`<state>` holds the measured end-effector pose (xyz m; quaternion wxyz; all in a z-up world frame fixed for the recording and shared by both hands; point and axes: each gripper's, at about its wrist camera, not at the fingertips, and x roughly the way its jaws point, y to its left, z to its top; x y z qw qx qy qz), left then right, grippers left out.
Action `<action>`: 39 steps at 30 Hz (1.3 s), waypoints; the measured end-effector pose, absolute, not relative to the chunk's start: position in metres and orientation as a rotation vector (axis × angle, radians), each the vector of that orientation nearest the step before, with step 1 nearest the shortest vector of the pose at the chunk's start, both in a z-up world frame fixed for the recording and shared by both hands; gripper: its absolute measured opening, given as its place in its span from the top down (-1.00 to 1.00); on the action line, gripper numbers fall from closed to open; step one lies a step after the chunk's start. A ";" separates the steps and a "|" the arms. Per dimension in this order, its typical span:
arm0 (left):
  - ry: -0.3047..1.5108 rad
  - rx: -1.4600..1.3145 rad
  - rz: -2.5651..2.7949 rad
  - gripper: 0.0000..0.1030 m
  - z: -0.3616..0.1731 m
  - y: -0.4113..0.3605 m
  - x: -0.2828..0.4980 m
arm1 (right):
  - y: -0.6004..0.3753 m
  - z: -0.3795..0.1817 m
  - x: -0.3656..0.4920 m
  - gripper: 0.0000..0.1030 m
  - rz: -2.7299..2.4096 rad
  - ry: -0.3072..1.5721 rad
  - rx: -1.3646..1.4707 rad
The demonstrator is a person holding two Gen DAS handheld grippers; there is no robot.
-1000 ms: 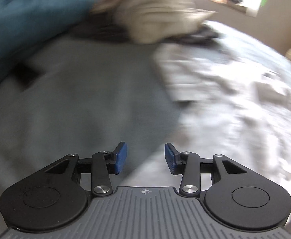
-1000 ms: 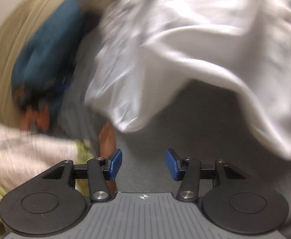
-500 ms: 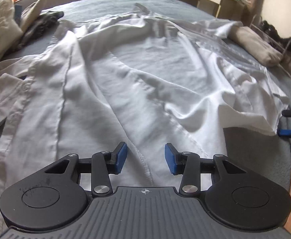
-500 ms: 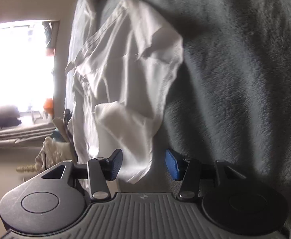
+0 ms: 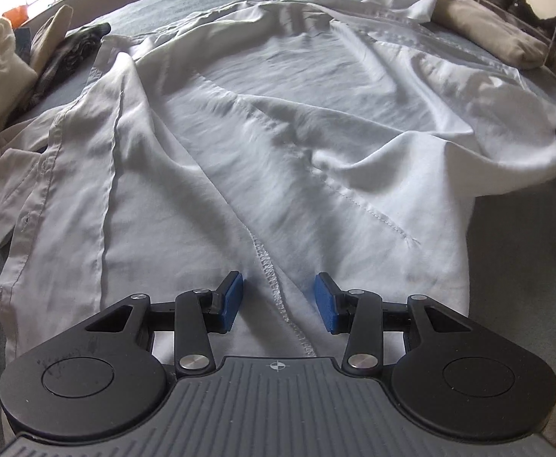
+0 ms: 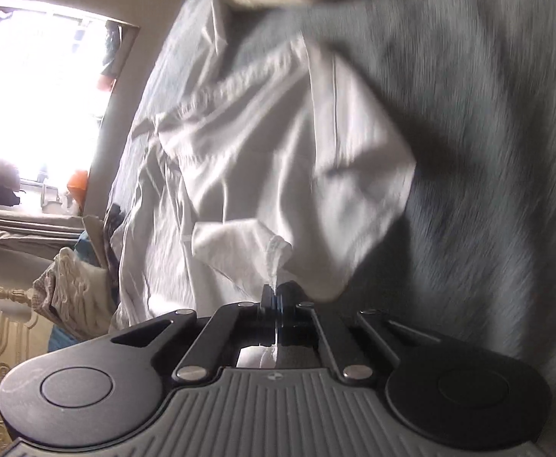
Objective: Fold clothes
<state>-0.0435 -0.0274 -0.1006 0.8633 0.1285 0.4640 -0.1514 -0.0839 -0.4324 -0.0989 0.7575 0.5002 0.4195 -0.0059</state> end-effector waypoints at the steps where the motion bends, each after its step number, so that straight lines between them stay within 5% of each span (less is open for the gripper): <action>1: 0.967 0.286 -0.319 0.19 -0.101 -0.029 -0.044 | -0.439 -0.092 -0.082 0.98 -0.028 0.907 1.075; 7: 0.941 0.347 -0.326 0.19 -0.102 -0.034 -0.047 | -0.468 -0.074 -0.073 0.98 -0.100 0.862 1.034; 22: 0.882 0.449 -0.338 0.19 -0.092 -0.037 -0.050 | -0.453 -0.106 -0.076 0.94 -0.119 1.090 0.938; 26: 0.835 0.460 -0.366 0.19 -0.080 -0.040 -0.048 | -0.469 -0.098 -0.081 0.45 -0.149 1.098 0.930; 31: 0.822 0.441 -0.504 0.19 -0.072 -0.056 -0.046 | -0.483 -0.070 -0.072 0.34 -0.197 0.997 0.805; 34: 0.840 0.451 -0.599 0.19 -0.076 -0.076 -0.044 | -0.475 -0.059 -0.049 -0.01 -0.199 0.963 0.674; 39: 0.852 0.479 -0.675 0.19 -0.087 -0.106 -0.046 | -0.468 -0.069 -0.001 -0.08 -0.250 0.939 0.503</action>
